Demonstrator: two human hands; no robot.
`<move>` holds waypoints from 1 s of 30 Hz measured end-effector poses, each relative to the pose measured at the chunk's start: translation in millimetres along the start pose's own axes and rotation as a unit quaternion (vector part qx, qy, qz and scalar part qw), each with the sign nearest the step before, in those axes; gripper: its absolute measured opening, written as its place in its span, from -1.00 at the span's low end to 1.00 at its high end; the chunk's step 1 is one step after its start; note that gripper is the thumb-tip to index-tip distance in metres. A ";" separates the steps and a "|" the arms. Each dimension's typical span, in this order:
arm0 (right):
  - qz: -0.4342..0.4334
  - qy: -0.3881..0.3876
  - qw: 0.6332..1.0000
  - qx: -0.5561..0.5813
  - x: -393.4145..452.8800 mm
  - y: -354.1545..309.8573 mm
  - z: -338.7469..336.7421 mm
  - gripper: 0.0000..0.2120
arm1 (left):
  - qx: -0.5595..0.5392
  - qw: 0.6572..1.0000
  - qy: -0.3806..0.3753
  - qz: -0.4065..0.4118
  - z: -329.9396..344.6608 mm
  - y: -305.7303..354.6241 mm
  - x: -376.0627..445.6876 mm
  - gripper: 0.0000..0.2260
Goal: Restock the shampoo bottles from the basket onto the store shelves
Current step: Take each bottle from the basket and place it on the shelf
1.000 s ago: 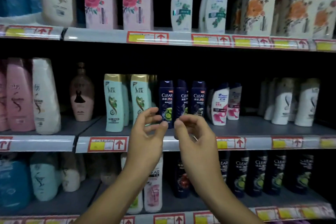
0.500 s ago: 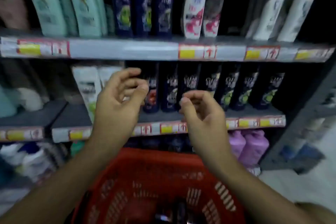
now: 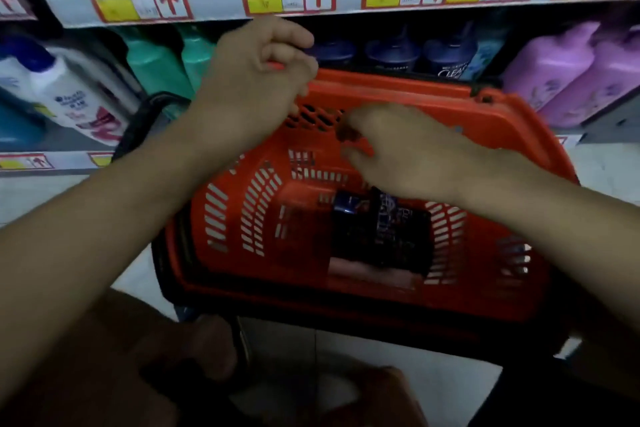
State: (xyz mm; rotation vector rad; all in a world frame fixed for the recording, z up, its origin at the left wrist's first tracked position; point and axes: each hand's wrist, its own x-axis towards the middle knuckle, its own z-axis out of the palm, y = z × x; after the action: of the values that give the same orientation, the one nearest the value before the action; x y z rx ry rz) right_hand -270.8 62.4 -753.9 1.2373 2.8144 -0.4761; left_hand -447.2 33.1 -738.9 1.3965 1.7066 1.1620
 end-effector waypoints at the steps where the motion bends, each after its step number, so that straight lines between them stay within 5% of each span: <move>1: 0.016 -0.043 0.999 -0.018 3.4 -0.4 2.5 -0.69 | 0.003 1.000 -0.004 -0.014 2.0 -2.1 1.9 -0.86; 6: 0.031 -0.148 0.986 -0.066 15.3 -9.2 3.9 -0.65 | 0.021 0.997 -0.057 -0.045 13.2 -10.3 11.1 -0.88; 13: 0.130 -0.198 0.969 0.072 17.0 48.3 60.1 -0.74 | 0.099 0.973 -0.196 -0.069 47.6 -12.8 10.1 -0.84; 16: 0.280 -0.136 0.934 0.178 -6.8 102.7 113.8 -0.78 | 0.185 0.933 -0.303 -0.053 58.3 -13.0 -0.2 -0.81; 20: 0.284 -0.393 0.862 0.145 -42.3 127.9 191.6 -0.64 | 0.319 0.829 -0.457 -0.046 58.4 -26.6 -17.0 -0.71; 24: 0.201 -0.486 0.848 0.064 -33.5 112.4 222.7 -0.56 | 0.461 0.712 -0.529 0.018 57.1 -42.9 -27.8 -0.65; 27: 0.193 -0.515 0.833 0.055 -28.5 111.4 239.9 -0.69 | 0.436 0.714 -0.546 0.040 61.3 -47.4 -29.2 -0.68; 30: 0.231 -0.466 0.851 0.073 -43.3 110.2 258.3 -0.60 | 0.391 0.735 -0.555 0.001 60.3 -40.3 -25.2 -0.27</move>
State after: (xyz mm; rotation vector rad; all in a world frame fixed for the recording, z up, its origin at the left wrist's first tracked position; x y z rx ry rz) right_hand -185.7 27.0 -1022.7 1.1859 1.6379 -0.9395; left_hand -404.5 20.9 -801.6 1.9369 1.2015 -0.5685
